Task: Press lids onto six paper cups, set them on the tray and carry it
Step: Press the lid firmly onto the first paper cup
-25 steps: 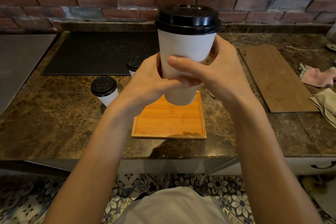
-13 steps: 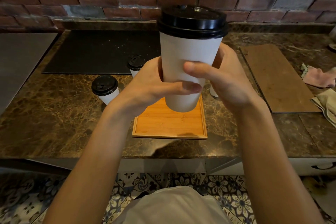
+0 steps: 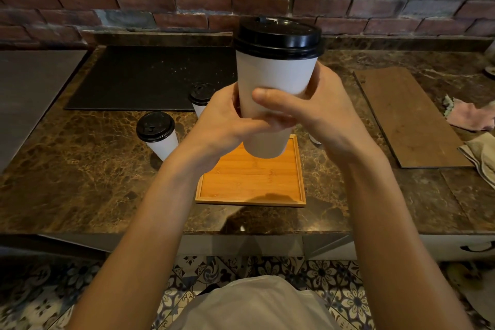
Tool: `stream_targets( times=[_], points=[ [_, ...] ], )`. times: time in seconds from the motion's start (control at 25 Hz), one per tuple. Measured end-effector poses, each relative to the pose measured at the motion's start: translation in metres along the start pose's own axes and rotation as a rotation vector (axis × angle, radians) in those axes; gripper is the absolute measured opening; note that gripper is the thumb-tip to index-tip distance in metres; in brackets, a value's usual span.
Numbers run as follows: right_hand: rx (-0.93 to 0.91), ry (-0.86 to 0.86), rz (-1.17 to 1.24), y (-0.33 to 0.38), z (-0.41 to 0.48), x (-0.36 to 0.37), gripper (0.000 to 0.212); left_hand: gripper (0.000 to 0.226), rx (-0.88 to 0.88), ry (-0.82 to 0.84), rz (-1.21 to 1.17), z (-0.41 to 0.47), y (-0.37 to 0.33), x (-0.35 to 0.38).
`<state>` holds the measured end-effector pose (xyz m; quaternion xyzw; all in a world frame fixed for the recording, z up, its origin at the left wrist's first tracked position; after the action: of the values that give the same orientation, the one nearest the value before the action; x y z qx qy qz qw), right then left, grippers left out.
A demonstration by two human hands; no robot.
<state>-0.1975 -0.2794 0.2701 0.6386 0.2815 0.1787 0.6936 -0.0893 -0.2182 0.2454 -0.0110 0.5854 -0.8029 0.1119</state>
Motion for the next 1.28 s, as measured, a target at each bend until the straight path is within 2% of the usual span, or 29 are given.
stream_targets(
  times=[0.28,0.48,0.72,1.04,1.28],
  points=[
    [0.019,-0.129,-0.11,-0.007,0.0,0.002,0.076,0.042,0.012,-0.089,0.042,0.0,0.005,-0.002],
    [0.006,-0.188,-0.082,-0.01,-0.003,0.001,0.067,0.041,0.017,-0.089,0.03,-0.001,0.008,0.0],
    [-0.028,-0.127,-0.017,-0.002,-0.002,-0.003,0.066,0.046,0.047,-0.037,0.073,0.001,0.002,-0.001],
    [-0.035,0.018,0.086,-0.007,0.0,0.0,0.067,0.054,0.029,0.078,-0.014,-0.002,-0.004,0.0],
    [-0.026,0.073,0.118,-0.013,0.0,0.002,0.056,0.057,-0.016,0.158,-0.097,-0.005,-0.001,0.003]
  ],
)
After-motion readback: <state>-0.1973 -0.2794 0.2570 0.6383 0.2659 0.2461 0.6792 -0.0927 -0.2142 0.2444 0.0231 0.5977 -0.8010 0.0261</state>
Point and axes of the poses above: each hand's wrist, its own z-axis towards the middle knuckle, its own x-axis out of the palm, y = z × x, the point moved 7 cm from there along z, towards the middle knuckle, and after that the axes turned 10 degrees about x, right-handed, at the moved point
